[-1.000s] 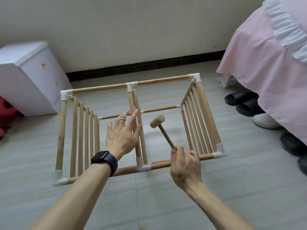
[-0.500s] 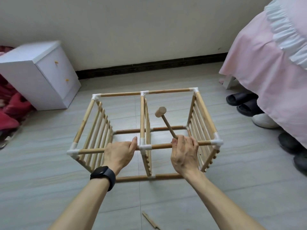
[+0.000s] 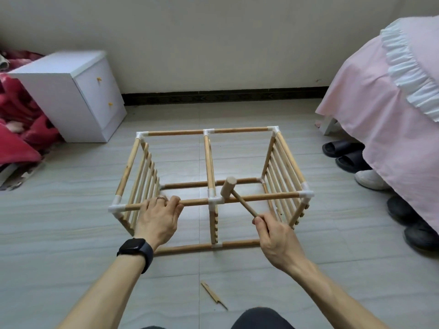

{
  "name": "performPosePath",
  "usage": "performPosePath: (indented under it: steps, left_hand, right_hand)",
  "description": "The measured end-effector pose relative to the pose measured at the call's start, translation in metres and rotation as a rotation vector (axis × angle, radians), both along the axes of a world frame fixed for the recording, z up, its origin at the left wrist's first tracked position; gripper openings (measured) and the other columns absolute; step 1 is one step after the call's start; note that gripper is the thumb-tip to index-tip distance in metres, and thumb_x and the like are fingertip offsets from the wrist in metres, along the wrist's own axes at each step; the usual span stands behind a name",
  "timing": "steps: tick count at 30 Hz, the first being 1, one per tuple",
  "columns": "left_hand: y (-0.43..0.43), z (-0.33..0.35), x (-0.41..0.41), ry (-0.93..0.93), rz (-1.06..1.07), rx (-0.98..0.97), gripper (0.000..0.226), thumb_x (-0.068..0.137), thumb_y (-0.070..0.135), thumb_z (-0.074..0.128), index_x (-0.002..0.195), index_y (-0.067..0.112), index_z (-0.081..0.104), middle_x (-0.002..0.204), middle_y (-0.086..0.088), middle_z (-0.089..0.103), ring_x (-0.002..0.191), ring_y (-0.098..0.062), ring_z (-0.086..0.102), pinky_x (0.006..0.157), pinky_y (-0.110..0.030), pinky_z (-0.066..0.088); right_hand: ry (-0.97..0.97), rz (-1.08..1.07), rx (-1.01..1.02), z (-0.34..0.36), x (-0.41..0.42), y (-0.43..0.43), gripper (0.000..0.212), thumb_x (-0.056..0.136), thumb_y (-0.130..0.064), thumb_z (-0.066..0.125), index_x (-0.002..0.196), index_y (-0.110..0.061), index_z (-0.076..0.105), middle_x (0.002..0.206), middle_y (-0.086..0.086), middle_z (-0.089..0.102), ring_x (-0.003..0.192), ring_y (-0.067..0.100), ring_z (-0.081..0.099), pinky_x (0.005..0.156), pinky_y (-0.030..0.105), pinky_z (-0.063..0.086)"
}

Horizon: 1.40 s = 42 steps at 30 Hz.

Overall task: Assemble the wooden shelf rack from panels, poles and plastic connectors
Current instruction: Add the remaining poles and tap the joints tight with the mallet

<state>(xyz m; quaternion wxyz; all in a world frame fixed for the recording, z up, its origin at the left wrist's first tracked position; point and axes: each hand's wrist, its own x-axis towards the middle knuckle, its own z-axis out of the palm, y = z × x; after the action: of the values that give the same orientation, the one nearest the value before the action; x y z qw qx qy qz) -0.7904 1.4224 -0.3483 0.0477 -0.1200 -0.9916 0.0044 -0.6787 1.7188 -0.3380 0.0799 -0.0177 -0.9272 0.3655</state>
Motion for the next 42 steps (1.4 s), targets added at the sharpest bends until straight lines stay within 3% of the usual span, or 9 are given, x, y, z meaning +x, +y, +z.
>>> performPosePath:
  steps: [9,13,17,20,24,30,32,35,42]
  left_hand:
    - [0.007,0.007,0.000,-0.055,0.044,-0.013,0.034,0.105,0.050,0.016,0.120,0.033,0.042,0.107,-0.003,0.056,0.101,-0.022,0.049,0.093,-0.038,0.035]
    - [0.007,0.004,-0.001,-0.067,0.041,-0.010,0.034,0.105,0.050,0.016,0.121,0.033,0.042,0.110,-0.004,0.056,0.103,-0.023,0.048,0.094,-0.040,0.035]
    - [0.007,0.001,-0.002,-0.063,0.041,-0.001,0.035,0.105,0.050,0.016,0.121,0.033,0.042,0.110,-0.004,0.056,0.103,-0.023,0.049,0.094,-0.040,0.034]
    - [0.007,0.000,-0.002,-0.066,0.039,-0.003,0.036,0.105,0.051,0.015,0.120,0.032,0.042,0.110,-0.004,0.056,0.103,-0.024,0.048,0.095,-0.040,0.034]
    - [0.007,0.000,-0.003,-0.065,0.037,0.008,0.037,0.105,0.051,0.015,0.119,0.032,0.043,0.113,-0.005,0.057,0.107,-0.024,0.048,0.096,-0.040,0.033]
    - [0.008,0.005,-0.001,-0.087,0.038,-0.003,0.036,0.106,0.050,0.015,0.120,0.031,0.043,0.115,-0.006,0.056,0.109,-0.025,0.048,0.098,-0.040,0.033]
    - [0.008,0.006,0.000,-0.098,0.041,-0.011,0.036,0.106,0.049,0.015,0.120,0.031,0.042,0.114,-0.005,0.056,0.108,-0.024,0.048,0.099,-0.040,0.033]
    - [0.010,0.009,0.001,-0.113,0.046,-0.034,0.036,0.106,0.049,0.015,0.121,0.031,0.042,0.115,-0.005,0.056,0.109,-0.024,0.049,0.100,-0.040,0.034]
    - [0.013,0.018,0.002,-0.148,0.032,-0.072,0.039,0.107,0.049,0.014,0.131,0.032,0.040,0.121,-0.007,0.057,0.112,-0.026,0.051,0.102,-0.040,0.035]
  right_hand:
    - [0.202,0.053,0.135,0.040,-0.012,-0.023,0.026,0.107,-0.042,0.033,0.098,-0.027,0.052,0.055,-0.009,0.048,0.049,0.014,0.051,0.041,0.023,0.034]
    - [-0.023,0.120,0.406,0.037,-0.017,-0.024,0.023,0.108,-0.040,0.032,0.097,-0.029,0.048,0.067,-0.010,0.054,0.061,0.016,0.056,0.051,0.031,0.036]
    - [0.166,0.062,0.194,0.039,-0.018,-0.025,0.021,0.108,-0.038,0.033,0.098,-0.029,0.049,0.057,-0.007,0.051,0.046,0.014,0.049,0.040,0.025,0.033]
    - [0.011,0.100,0.410,0.033,-0.014,-0.029,0.023,0.107,-0.043,0.029,0.097,-0.032,0.046,0.064,-0.011,0.052,0.054,0.009,0.050,0.048,0.031,0.042]
    - [0.176,0.041,0.228,0.027,-0.006,-0.032,0.028,0.107,-0.044,0.027,0.099,-0.029,0.050,0.062,-0.010,0.050,0.050,0.010,0.049,0.042,0.024,0.035]
    - [0.113,-0.003,0.361,0.023,-0.003,-0.028,0.023,0.106,-0.045,0.029,0.093,-0.036,0.046,0.062,-0.013,0.051,0.051,0.005,0.048,0.044,0.020,0.025]
    - [0.209,-0.018,0.251,0.024,-0.001,-0.029,0.027,0.107,-0.043,0.029,0.099,-0.030,0.052,0.062,-0.012,0.050,0.049,0.007,0.049,0.042,0.018,0.032]
    - [0.030,0.066,0.376,0.022,-0.001,-0.030,0.027,0.107,-0.045,0.027,0.100,-0.031,0.050,0.068,-0.009,0.055,0.058,0.008,0.054,0.055,0.033,0.052]
    - [0.065,-0.017,0.154,0.024,0.011,-0.017,0.022,0.107,-0.040,0.038,0.095,-0.032,0.054,0.063,-0.009,0.055,0.057,0.008,0.054,0.049,0.024,0.035]
